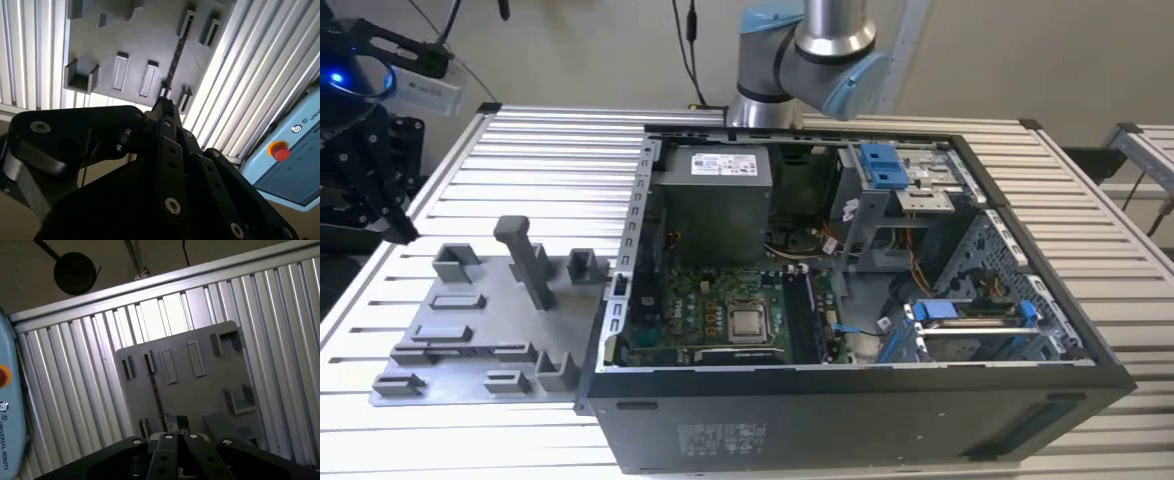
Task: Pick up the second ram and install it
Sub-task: 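Pick up the second ram and move it above second insertion slot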
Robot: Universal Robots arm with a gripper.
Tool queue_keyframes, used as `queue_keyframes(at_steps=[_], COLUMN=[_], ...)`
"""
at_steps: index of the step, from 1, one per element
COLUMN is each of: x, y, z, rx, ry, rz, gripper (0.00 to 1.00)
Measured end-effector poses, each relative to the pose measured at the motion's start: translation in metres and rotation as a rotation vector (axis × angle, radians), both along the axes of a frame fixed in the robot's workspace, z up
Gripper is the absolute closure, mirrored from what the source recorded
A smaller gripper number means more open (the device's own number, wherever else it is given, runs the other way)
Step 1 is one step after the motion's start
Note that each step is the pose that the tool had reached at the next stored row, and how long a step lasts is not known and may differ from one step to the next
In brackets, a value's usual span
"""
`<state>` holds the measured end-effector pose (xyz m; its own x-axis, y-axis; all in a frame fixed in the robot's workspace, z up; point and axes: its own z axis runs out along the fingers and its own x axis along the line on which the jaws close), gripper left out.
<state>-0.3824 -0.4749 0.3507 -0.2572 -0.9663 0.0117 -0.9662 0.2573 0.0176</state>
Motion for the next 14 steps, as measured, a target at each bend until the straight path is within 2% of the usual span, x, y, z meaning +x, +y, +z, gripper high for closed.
queue_keyframes(at_steps=[9,14], x=[-0.0001,0.0000], y=[-0.0013,-0.0037], z=[-0.0089,-0.0135], rx=[0.0000,-0.0001], ry=[0.0000,-0.0016], rz=[0.014,0.024], gripper=[0.89,0.89])
